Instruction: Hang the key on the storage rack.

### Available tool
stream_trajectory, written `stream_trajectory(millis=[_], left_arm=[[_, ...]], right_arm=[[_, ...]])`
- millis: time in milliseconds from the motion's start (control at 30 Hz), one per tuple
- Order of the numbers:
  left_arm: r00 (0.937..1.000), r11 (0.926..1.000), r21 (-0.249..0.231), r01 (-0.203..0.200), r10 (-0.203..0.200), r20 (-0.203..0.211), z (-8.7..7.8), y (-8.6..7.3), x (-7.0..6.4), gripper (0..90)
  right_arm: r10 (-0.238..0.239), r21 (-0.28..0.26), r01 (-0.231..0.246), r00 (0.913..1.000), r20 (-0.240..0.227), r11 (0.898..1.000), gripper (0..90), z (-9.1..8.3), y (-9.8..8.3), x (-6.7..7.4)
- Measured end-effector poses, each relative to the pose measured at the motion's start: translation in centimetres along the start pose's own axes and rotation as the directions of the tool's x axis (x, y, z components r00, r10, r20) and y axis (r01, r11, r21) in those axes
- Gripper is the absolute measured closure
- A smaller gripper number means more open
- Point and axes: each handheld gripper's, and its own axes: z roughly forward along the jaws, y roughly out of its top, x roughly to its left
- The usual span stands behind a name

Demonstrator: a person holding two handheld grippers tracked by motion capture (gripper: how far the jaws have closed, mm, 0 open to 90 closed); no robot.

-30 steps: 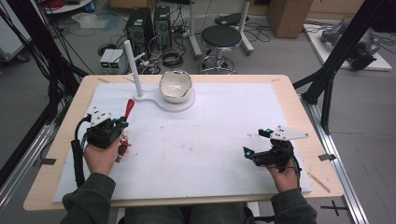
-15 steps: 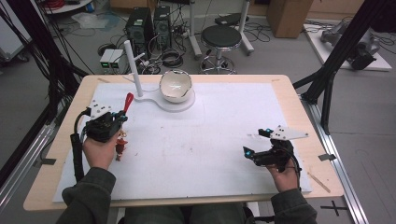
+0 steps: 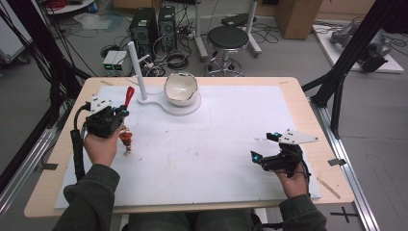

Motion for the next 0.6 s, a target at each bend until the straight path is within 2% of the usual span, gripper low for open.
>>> stream_trajectory(millis=[433,600], left_arm=[[0.9993,0.9999,-0.003,0.016,-0.016,-0.034,1.6,1.4,0.7,86.5],[0.9989,1.0000,-0.005,0.004,-0.005,-0.046,2.1,2.3,0.9,86.5]], right_arm=[[0.008,-0.001,-0.008,1.0000,-0.001,1.000,4.0,0.0,0.0,-0.1],[0.010,0.002,-0.010,0.9999,-0.003,1.000,4.0,0.0,0.0,-0.1]])
